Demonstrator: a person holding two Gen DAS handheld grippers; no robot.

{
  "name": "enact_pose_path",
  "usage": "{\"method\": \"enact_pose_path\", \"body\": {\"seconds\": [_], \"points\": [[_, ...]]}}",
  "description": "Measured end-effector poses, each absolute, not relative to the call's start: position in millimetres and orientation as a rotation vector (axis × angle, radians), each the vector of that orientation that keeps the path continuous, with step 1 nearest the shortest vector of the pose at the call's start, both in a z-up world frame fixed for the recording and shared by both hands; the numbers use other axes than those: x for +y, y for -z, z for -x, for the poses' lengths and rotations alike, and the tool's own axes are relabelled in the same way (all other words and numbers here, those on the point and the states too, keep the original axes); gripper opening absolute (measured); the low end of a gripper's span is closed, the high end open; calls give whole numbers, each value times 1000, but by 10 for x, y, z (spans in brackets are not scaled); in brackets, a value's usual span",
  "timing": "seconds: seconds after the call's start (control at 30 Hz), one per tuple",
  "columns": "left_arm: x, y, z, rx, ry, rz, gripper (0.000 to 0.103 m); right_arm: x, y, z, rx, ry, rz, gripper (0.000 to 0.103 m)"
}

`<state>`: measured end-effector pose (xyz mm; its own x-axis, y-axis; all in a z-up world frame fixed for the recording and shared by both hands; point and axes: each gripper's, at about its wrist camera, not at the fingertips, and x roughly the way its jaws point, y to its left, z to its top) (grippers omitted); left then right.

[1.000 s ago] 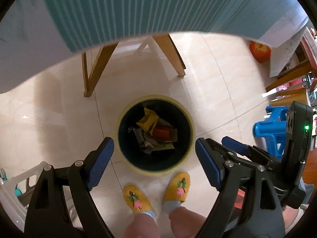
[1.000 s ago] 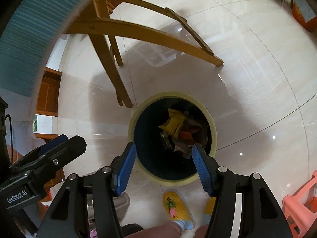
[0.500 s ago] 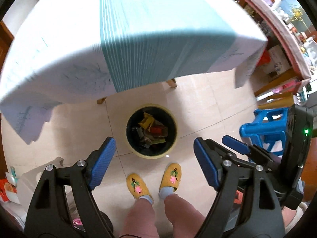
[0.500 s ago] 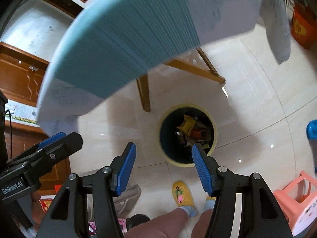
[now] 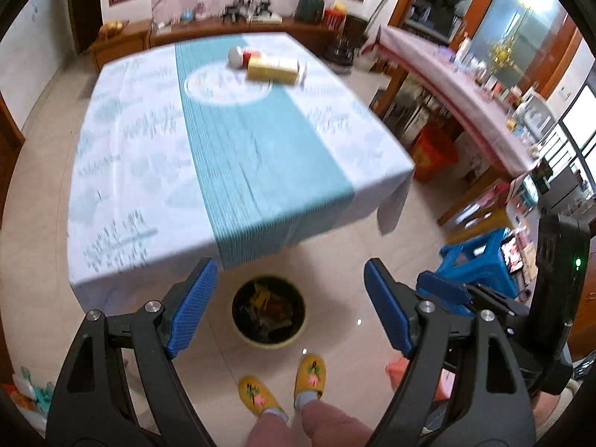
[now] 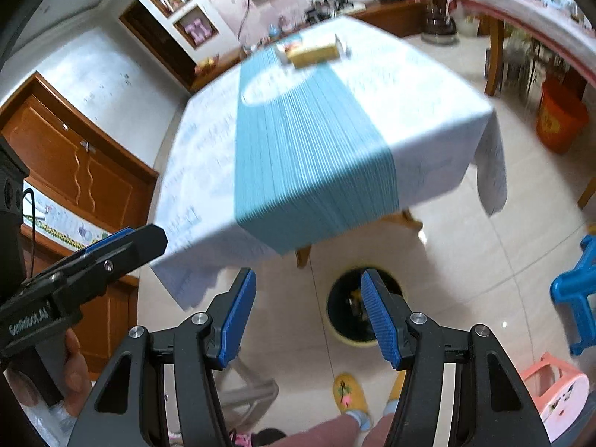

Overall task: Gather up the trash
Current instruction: 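Raise both tools back toward the table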

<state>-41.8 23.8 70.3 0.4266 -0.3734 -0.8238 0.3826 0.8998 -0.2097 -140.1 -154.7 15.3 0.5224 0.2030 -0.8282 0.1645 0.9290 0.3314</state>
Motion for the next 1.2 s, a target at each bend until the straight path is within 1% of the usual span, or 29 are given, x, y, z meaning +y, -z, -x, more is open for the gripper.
{"method": "enact_pose_path", "body": {"seconds": [0.17,0.3,0.5,0.7,0.93,1.0,1.07,1.2], "points": [[300,-1009,345,969,509,-7,79,-1433,-633,1355,945,-9,-365,60],[345,-1158,289,943,508,-14,79,-1358,-713,1300,922,-2,-356,60],[413,-1244,90,935,496,14,79,-1271,-821,1119,887,0,-331,60],[390,-1160,-204,936,464,29,79,-1315,-832,906,879,1,-321,60],[185,-1056,-722,928,421,26,79,-1622,-729,392,881,-23,-326,60],[81,-1011,-945,927,395,34,79,-1827,-678,44,884,-39,-305,60],[-43,-935,-1218,938,357,47,79,-1906,-654,-94,888,-48,-298,60],[-299,-749,-1790,990,264,100,78,-2252,-522,-757,918,-101,-247,60]]}}
